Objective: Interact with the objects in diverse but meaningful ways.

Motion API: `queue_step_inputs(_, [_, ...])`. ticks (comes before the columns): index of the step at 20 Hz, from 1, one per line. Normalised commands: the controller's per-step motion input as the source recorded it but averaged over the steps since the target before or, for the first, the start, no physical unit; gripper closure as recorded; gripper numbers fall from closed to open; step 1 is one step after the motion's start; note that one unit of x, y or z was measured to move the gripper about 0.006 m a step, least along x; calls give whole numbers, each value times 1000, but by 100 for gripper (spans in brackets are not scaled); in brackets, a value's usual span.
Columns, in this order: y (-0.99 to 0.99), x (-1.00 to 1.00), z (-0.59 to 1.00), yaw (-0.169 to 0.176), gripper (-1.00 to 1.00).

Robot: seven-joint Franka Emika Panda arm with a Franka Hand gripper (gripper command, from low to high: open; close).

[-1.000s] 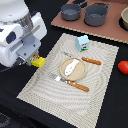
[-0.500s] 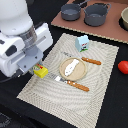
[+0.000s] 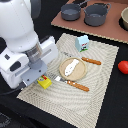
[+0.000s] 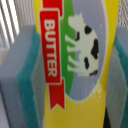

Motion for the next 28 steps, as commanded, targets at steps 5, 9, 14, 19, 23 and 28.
queue_step_inputs(5, [-157,694,-13,-28,100])
queue_step_inputs(9, [0,163,0,0,-100])
queue_step_inputs(14, [7,0,201,-1,-100])
queue_step_inputs(19, [104,-4,1000,-20,-100])
queue_step_inputs(23, [372,82,1000,-13,-100])
queue_step_inputs(28, [571,299,1000,-39,-100])
